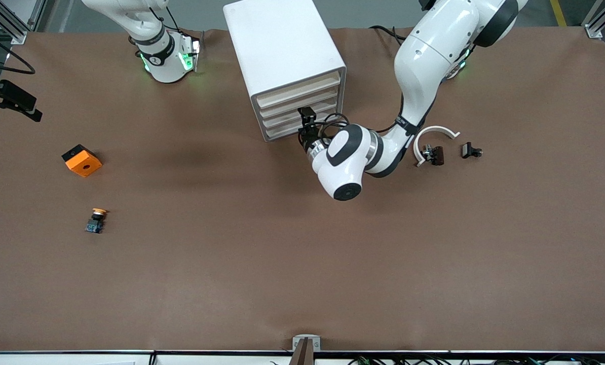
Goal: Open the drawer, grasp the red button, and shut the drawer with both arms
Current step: 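Lower the left gripper onto the top drawer handle and grasp it, then pull the drawer open with the left gripper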
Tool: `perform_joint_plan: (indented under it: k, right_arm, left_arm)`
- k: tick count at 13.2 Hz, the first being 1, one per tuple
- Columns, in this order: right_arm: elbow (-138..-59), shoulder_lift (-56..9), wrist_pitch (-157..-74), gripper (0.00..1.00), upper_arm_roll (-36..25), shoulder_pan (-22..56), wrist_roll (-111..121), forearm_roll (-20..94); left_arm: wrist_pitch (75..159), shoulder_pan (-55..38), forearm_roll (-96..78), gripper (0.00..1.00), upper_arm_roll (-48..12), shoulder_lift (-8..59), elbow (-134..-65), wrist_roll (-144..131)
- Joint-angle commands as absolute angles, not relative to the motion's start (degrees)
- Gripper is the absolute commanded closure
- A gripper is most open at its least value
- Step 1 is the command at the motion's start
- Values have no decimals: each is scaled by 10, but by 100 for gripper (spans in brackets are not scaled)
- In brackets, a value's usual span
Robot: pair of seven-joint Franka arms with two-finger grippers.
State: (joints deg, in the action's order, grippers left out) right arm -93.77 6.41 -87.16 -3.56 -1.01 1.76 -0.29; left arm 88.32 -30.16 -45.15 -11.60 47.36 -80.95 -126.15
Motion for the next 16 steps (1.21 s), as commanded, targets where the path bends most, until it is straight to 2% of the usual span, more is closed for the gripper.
perform_joint_plan:
  k: [1,4,5,6,7,8,9,10,11,16]
  right_arm:
    - [-949,78,-872,0,-33,-11,16,-8]
    - [-949,78,-872,0,-33,-11,16,-8]
    - [-949,78,-872,0,-33,-11,16,-8]
    - [-949,78,-872,0,-33,-11,16,-8]
    - [-949,78,-872,0,-33,-11,16,-8]
    - [-949,78,-872,0,-33,-12,16,-8]
    - [-949,78,-872,0,-33,-12,16,-8]
    - [-949,78,-872,0,-33,-12,16,-7]
    - [-949,78,-872,0,-33,-12,16,-8]
    - [-949,78,-872,0,-33,-12,16,-8]
  left_arm:
    - [860,-316,-468,24,-113,483,-802,-1271]
    - [847,-332,-468,24,-113,484,-802,-1272]
    - [847,-334,-468,27,-113,490,-802,-1271]
    - [847,-336,-469,43,-113,495,-802,-1269]
    - [847,-335,-473,45,-113,497,-802,-1268]
    - [847,-336,-475,52,-113,500,-802,-1267]
    - [847,-336,-475,65,-113,504,-801,-1267]
    - [847,-336,-475,87,-113,506,-801,-1268]
    - [847,-337,-475,100,-113,506,-801,-1269]
    - [847,-328,-465,100,-107,505,-797,-1265]
